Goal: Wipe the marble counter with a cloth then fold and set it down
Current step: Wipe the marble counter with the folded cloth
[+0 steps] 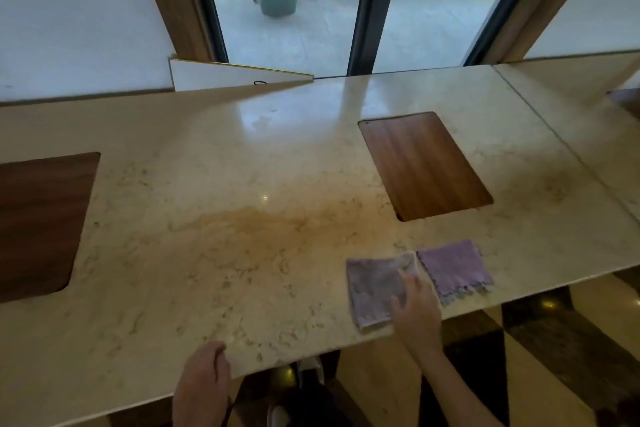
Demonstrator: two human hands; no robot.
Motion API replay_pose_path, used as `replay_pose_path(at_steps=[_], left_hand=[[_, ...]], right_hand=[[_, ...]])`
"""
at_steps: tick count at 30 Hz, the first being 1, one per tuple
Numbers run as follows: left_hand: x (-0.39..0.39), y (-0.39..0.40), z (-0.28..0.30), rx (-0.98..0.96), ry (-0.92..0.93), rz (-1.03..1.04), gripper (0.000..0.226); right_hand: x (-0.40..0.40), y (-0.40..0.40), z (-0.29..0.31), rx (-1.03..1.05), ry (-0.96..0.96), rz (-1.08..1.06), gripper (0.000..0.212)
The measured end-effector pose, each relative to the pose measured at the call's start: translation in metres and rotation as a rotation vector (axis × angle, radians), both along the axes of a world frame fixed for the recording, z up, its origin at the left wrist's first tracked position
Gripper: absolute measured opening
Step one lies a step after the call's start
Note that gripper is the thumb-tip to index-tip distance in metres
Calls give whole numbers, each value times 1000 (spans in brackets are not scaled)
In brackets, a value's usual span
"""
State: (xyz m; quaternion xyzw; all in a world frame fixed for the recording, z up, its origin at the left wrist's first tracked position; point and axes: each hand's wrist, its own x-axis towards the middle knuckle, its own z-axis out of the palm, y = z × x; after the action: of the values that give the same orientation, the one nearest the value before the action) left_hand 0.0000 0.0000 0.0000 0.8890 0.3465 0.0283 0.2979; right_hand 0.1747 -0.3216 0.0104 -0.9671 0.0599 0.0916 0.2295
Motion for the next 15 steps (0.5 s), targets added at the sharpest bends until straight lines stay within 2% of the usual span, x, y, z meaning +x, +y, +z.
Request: replay_pose_path(at_steps=[3, 7, 15], left_hand=[[49, -9, -3, 137, 55, -238, 37], [90, -11, -12, 288, 92, -469, 56], [101, -10, -41, 386, 222, -580, 69]], right_hand=[[16, 16, -14, -231, 104, 108, 62], [14, 41, -30, -332, 28, 145, 75], [11, 53, -36, -393, -10, 195, 73]])
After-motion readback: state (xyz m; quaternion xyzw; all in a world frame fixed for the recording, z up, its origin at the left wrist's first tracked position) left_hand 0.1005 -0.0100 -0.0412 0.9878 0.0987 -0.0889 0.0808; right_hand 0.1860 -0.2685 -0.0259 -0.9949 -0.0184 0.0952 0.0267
